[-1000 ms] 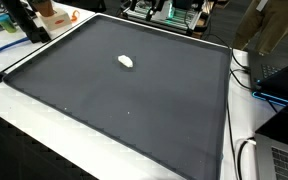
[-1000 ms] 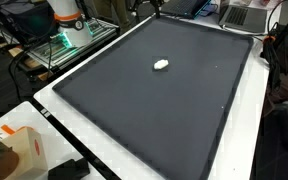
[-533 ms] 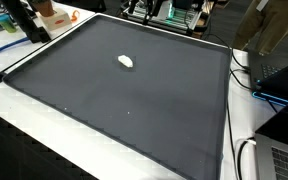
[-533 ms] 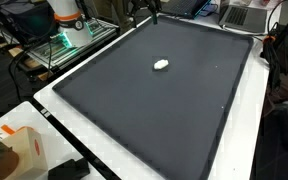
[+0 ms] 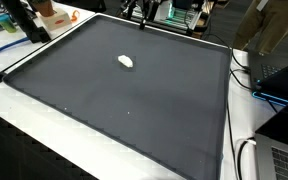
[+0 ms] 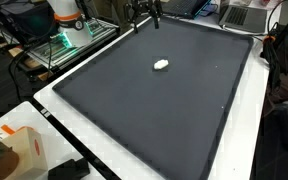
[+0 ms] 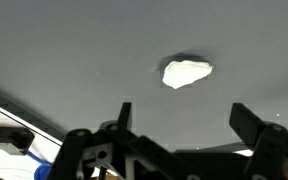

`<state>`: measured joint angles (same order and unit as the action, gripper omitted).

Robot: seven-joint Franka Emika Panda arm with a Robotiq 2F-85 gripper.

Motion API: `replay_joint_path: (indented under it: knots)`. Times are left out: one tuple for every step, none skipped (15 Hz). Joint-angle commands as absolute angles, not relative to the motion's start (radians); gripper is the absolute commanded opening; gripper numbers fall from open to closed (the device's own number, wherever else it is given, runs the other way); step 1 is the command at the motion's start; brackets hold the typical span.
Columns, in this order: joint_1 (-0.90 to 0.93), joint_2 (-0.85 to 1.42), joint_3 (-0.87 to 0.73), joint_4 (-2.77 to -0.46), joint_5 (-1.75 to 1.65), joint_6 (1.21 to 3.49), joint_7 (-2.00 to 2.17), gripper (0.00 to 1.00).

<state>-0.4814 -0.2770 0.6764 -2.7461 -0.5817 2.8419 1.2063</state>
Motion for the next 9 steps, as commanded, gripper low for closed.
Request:
replay_joint_path:
  knots:
    - [-0.574, -0.224, 0.751, -2.744, -0.679, 2.894, 1.335, 1.00]
    - [-0.595, -0.209, 0.768, -2.743, -0.696, 2.904, 1.373, 1.00]
    - [-0.617, -0.196, 0.792, -2.742, -0.715, 2.914, 1.423, 1.00]
    - [-0.642, -0.193, 0.819, -2.741, -0.742, 2.917, 1.477, 1.00]
    - [-0.665, -0.181, 0.844, -2.739, -0.766, 2.917, 1.527, 1.00]
    - [-0.673, -0.154, 0.852, -2.735, -0.771, 2.921, 1.547, 1.00]
    - [-0.630, -0.201, 0.816, -2.744, -0.727, 2.896, 1.476, 1.00]
    - [-0.641, -0.189, 0.831, -2.744, -0.735, 2.899, 1.500, 1.00]
    - [-0.647, -0.179, 0.838, -2.742, -0.738, 2.900, 1.511, 1.00]
